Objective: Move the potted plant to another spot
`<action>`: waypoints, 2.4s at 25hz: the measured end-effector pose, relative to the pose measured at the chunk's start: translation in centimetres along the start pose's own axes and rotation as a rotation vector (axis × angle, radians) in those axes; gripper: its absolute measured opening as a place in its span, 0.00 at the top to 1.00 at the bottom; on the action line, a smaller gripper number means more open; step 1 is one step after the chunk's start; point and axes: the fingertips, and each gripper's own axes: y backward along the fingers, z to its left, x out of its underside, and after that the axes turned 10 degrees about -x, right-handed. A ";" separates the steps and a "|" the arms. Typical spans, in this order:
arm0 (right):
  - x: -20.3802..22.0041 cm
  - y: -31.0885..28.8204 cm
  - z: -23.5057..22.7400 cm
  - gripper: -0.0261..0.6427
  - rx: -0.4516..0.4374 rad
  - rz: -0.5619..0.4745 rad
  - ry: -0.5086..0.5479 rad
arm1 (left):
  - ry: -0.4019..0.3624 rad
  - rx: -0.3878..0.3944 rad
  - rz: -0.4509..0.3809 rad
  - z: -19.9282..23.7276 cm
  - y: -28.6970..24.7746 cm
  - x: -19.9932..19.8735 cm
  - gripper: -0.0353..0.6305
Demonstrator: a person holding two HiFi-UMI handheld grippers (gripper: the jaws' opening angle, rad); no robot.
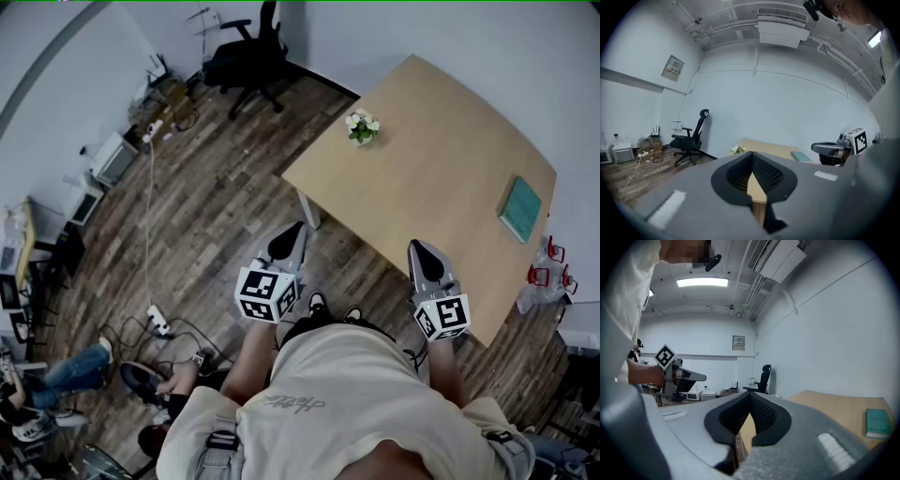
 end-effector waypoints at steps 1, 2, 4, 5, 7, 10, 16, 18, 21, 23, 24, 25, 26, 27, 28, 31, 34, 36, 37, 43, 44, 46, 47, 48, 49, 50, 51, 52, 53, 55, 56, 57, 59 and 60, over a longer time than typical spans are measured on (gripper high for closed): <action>0.0 -0.2 -0.1 0.96 -0.002 -0.003 0.002 | 0.002 0.000 -0.003 0.1 -0.2 0.1 0.92; 0.1 -0.3 -0.2 0.96 -0.002 -0.005 0.004 | 0.003 -0.001 -0.005 0.2 -0.3 0.2 0.92; 0.2 -0.4 -0.2 0.96 0.002 -0.005 0.006 | 0.008 -0.005 -0.004 0.5 -0.6 0.5 0.92; 0.3 -0.5 -0.3 0.96 0.006 -0.004 0.006 | 0.013 -0.009 -0.002 0.8 -0.7 0.6 0.92; 0.3 -0.7 -0.5 0.96 0.014 0.002 0.005 | 0.022 -0.017 0.005 1.3 -1.1 0.8 0.92; 0.2 -1.0 -1.2 0.96 0.028 0.001 0.011 | 0.023 -0.017 0.005 1.8 -1.7 0.6 0.92; -0.7 -1.9 -2.0 0.96 0.030 -0.058 0.003 | 0.008 -0.017 -0.008 2.0 -2.4 -0.3 0.92; -0.9 -2.6 -1.5 0.96 0.021 -0.063 0.011 | 0.006 -0.013 -0.005 2.1 -2.3 -0.2 0.92; -0.6 -3.2 -1.0 0.96 0.005 -0.064 -0.006 | 0.030 0.020 0.017 1.7 -2.0 0.7 0.92; -0.3 -3.5 -0.7 0.96 -0.004 -0.059 -0.015 | 0.028 0.035 0.021 1.4 -1.7 1.0 0.92; -0.2 -3.7 -0.6 0.96 -0.006 -0.057 -0.016 | 0.025 0.034 0.020 1.6 -1.6 1.0 0.92; -0.1 -3.8 -0.5 0.96 -0.006 -0.058 -0.017 | 0.021 0.031 0.018 1.7 -1.7 1.0 0.92; -0.2 -3.9 -0.5 0.96 -0.005 -0.059 -0.020 | 0.014 0.028 0.019 1.9 -1.7 0.9 0.87; -0.2 -3.9 -0.4 0.96 -0.004 -0.060 -0.022 | 0.003 0.026 0.022 2.0 -1.9 0.9 0.81; -0.1 -3.9 -0.5 0.96 -0.003 -0.060 -0.023 | -0.009 0.024 0.025 2.2 -2.0 0.9 0.75; 0.1 -3.6 -0.8 0.96 0.004 -0.050 -0.023 | -0.021 0.023 0.015 2.2 -2.4 0.5 0.68; 0.4 -3.3 -1.4 0.96 0.018 -0.041 -0.027 | -0.025 0.018 -0.009 2.0 -2.7 0.1 0.56; 0.4 -3.3 -1.6 0.96 0.025 -0.043 -0.035 | -0.029 0.001 -0.035 2.3 -2.6 -0.2 0.31; 0.3 -3.4 -1.6 0.96 0.026 -0.045 -0.037 | -0.030 -0.011 -0.046 2.5 -2.6 -0.3 0.26; 0.1 -4.0 -1.3 0.96 0.020 -0.046 -0.038 | -0.028 -0.044 -0.055 4.0 -2.8 -0.8 0.23; 0.3 -4.0 -1.3 0.96 0.019 -0.043 -0.040 | -0.034 -0.045 -0.058 4.1 -2.8 -0.9 0.23; 0.5 -4.3 -1.2 0.96 0.021 -0.038 -0.046 | -0.033 -0.051 -0.067 4.7 -2.8 -1.1 0.23; 0.5 -4.4 -1.1 0.96 0.023 -0.036 -0.050 | -0.028 -0.055 -0.068 5.0 -2.8 -1.1 0.22; 0.5 -4.4 -1.0 0.96 0.025 -0.035 -0.053 | -0.023 -0.058 -0.065 5.3 -2.7 -1.0 0.22; 0.6 -4.5 -0.8 0.96 0.027 -0.033 -0.054 | -0.021 -0.059 -0.059 5.6 -2.7 -0.8 0.22; 0.6 -4.5 -0.7 0.96 0.029 -0.030 -0.054 | -0.021 -0.058 -0.052 5.9 -2.6 -0.6 0.22; 0.7 -4.6 -0.6 0.96 0.032 -0.027 -0.052 | -0.022 -0.055 -0.046 6.0 -2.7 -0.4 0.22; 0.7 -4.7 -0.6 0.96 0.035 -0.025 -0.051 | -0.022 -0.051 -0.041 6.1 -2.9 -0.3 0.22; 0.7 -4.8 -0.6 0.96 0.039 -0.023 -0.050 | -0.023 -0.046 -0.038 6.2 -3.1 -0.2 0.22; 0.7 -5.1 -0.7 0.96 0.047 -0.022 -0.048 | -0.027 -0.034 -0.035 6.4 -3.5 -0.2 0.22; 0.8 -5.3 -0.6 0.96 0.051 -0.021 -0.047 | -0.034 -0.028 -0.033 6.5 -3.7 -0.3 0.22; 0.8 -5.5 -0.5 0.96 0.056 -0.020 -0.048 | -0.043 -0.022 -0.031 6.6 -3.8 -0.3 0.22; 0.9 -6.0 -0.3 0.96 0.072 -0.019 -0.052 | -0.061 -0.011 -0.027 7.1 -4.2 -0.2 0.22; 1.0 -6.2 -0.2 0.96 0.081 -0.020 -0.055 | -0.065 -0.004 -0.025 7.4 -4.4 -0.2 0.22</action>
